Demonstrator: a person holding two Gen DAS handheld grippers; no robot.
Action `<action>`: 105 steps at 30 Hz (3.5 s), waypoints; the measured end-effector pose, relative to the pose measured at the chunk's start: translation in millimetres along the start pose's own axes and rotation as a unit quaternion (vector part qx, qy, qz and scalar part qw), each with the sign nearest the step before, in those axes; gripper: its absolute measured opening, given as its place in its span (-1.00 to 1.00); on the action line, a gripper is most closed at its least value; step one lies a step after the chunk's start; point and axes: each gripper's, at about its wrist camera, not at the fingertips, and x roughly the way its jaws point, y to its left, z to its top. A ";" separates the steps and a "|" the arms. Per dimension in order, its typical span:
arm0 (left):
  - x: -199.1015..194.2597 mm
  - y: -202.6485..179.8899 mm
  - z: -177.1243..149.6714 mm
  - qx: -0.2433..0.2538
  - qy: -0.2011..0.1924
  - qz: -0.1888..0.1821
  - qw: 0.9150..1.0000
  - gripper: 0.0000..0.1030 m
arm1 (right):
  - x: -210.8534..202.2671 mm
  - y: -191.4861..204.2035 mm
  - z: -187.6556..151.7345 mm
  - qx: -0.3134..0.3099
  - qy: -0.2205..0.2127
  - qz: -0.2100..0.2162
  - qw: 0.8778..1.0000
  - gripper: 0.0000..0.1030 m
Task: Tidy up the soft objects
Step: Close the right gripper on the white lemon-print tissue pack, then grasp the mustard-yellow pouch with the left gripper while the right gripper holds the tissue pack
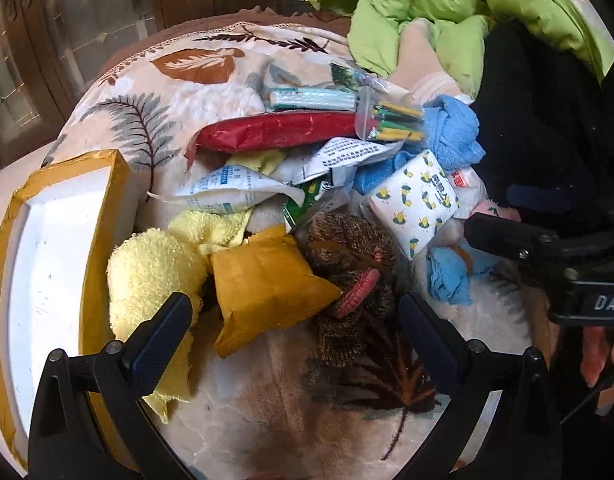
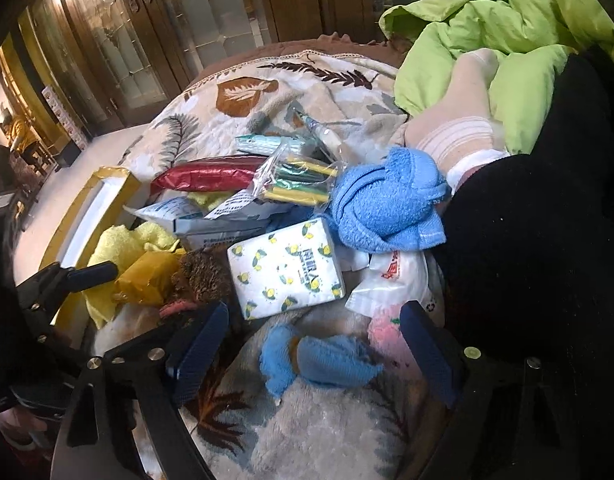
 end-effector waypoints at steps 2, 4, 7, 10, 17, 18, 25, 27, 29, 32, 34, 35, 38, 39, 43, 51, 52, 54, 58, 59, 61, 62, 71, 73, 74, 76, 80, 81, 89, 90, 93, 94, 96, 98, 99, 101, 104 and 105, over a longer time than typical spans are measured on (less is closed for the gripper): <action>0.4 0.9 -0.1 -0.009 0.001 0.004 1.000 1.00 | 4.7 -1.5 1.7 0.007 0.005 0.004 1.000 0.76; 0.4 4.1 0.4 -0.026 0.002 0.000 1.000 1.00 | 11.8 -3.5 5.6 0.014 0.012 0.006 1.000 0.75; -1.7 11.7 1.4 -0.054 -0.004 -0.005 0.999 1.00 | 22.7 -4.1 12.6 0.007 0.026 0.006 1.000 0.76; -0.6 21.2 0.0 -0.088 0.001 -0.020 0.996 1.00 | 33.8 -0.9 16.9 -0.009 0.038 0.006 0.999 0.76; 11.5 16.9 -1.0 -0.058 0.019 -0.011 0.998 1.00 | 56.2 11.2 21.4 -0.050 0.059 -0.012 0.997 0.76; 12.3 17.0 -0.9 -0.054 0.019 -0.011 0.998 1.00 | 59.1 12.7 22.6 -0.052 0.062 -0.013 0.997 0.76; 10.9 15.9 4.3 -0.043 0.015 -0.022 0.999 1.00 | 69.7 11.9 23.7 -0.045 0.069 -0.002 0.997 0.73; 4.0 13.5 4.7 -0.036 0.004 -0.033 0.999 1.00 | 68.8 7.8 23.5 -0.037 0.068 0.004 0.997 0.73; -6.5 10.2 5.6 -0.024 -0.012 -0.043 0.999 1.00 | 68.0 2.5 25.0 -0.023 0.065 0.009 0.998 0.73; -17.6 5.7 8.4 -0.016 -0.022 -0.069 0.997 1.00 | 68.9 -6.2 26.9 0.001 0.067 0.019 0.998 0.73; -22.4 4.1 10.6 -0.018 -0.026 -0.096 0.995 1.00 | 69.4 -5.3 26.8 -0.003 0.067 0.018 0.998 0.73; -24.0 3.2 12.0 -0.017 -0.028 -0.103 0.994 1.00 | 68.9 -3.0 26.7 -0.010 0.065 0.013 0.998 0.73; -23.6 3.8 12.3 -0.008 -0.021 -0.089 0.996 1.00 | 66.5 1.6 26.1 -0.026 0.060 0.002 0.998 0.73; -24.2 6.2 10.3 -0.008 -0.017 -0.083 0.996 1.00 | 65.9 1.9 25.5 -0.027 0.057 0.000 0.998 0.77; -26.2 20.6 -1.3 -0.026 -0.004 -0.076 0.997 1.00 | 71.0 10.4 24.5 -0.042 0.066 0.005 0.997 0.77; -17.4 29.0 -10.3 -0.041 0.013 -0.076 0.996 1.00 | 77.3 11.0 24.6 -0.030 0.082 0.057 0.995 -0.20; -18.1 29.0 -10.2 -0.041 0.012 -0.079 0.996 1.00 | 75.7 12.8 23.5 -0.032 0.079 0.060 0.995 -0.32; -18.5 29.7 -9.8 -0.041 0.013 -0.080 0.996 1.00 | 72.2 17.2 18.8 -0.029 0.083 0.072 0.994 -0.58; -17.8 38.6 -10.9 -0.057 0.014 -0.092 0.994 1.00 | 49.2 13.9 13.2 0.004 0.062 0.115 0.991 -0.58; -17.8 40.2 -10.8 -0.060 0.014 -0.097 0.993 1.00 | 42.7 10.5 13.0 0.014 0.053 0.123 0.991 -0.58; -18.8 40.6 -10.3 -0.059 0.011 -0.102 0.993 1.00 | 32.4 1.6 11.7 0.036 0.041 0.140 0.989 -0.58; -19.0 40.2 -9.3 -0.059 0.010 -0.103 0.993 1.00 | 29.4 -1.5 11.8 0.042 0.039 0.145 0.988 -0.58; -16.6 47.2 6.5 -0.068 0.018 -0.113 0.991 1.00 | 28.0 -15.3 6.0 0.069 0.041 0.171 0.982 -0.58; -17.4 46.5 7.4 -0.066 0.019 -0.108 0.992 1.00 | 29.1 -17.9 7.1 0.076 0.040 0.174 0.981 -0.57; -18.0 46.3 7.9 -0.069 0.020 -0.103 0.992 1.00 | 29.2 -18.9 6.5 0.076 0.039 0.174 0.981 -0.57; -22.4 45.8 8.1 -0.071 0.015 -0.103 0.992 1.00 | 30.0 -20.4 6.6 0.078 0.039 0.174 0.981 -0.57; -30.1 43.9 10.1 -0.047 0.002 -0.086 0.995 1.00 | 31.5 -21.4 6.7 0.082 0.041 0.179 0.979 -0.57; -27.4 45.0 11.4 -0.040 0.007 -0.075 0.996 1.00 | 32.2 -21.4 7.2 0.083 0.042 0.181 0.979 -0.57; -9.8 59.8 23.3 -0.010 0.032 -0.045 0.998 1.00 | 34.2 -26.7 6.4 0.093 0.045 0.188 0.977 -0.56; -9.7 63.8 24.3 -0.015 0.034 -0.050 0.998 1.00 | 34.8 -27.6 6.3 0.095 0.045 0.188 0.977 -0.56; -10.8 65.3 24.4 -0.021 0.037 -0.061 0.997 1.00 | 35.4 -28.5 6.9 0.097 0.045 0.190 0.976 -0.56; -10.8 61.4 23.7 -0.012 0.037 -0.054 0.998 1.00 | 34.8 -28.5 6.8 0.097 0.045 0.191 0.976 -0.56; -10.9 50.2 21.5 0.016 0.037 -0.040 0.998 1.00 | 34.7 -28.4 6.4 0.096 0.044 0.190 0.976 -0.56; -9.7 35.5 17.9 0.054 0.039 -0.029 0.997 1.00 | 36.1 -28.6 6.0 0.098 0.047 0.191 0.976 -0.56; -9.1 29.5 17.2 0.069 0.038 -0.023 0.997 1.00 | 37.2 -29.2 5.5 0.101 0.049 0.192 0.975 -0.56; -8.2 22.3 17.9 0.079 0.039 -0.022 0.996 1.00 | 37.8 -29.7 5.6 0.103 0.050 0.193 0.975 -0.56; -18.8 18.7 22.2 0.052 0.033 -0.072 0.995 1.00 | 36.6 -31.2 5.7 0.103 0.047 0.193 0.975 -0.55; -22.0 16.8 23.2 0.048 0.029 -0.085 0.995 1.00 | 36.9 -32.2 5.9 0.105 0.047 0.193 0.974 -0.55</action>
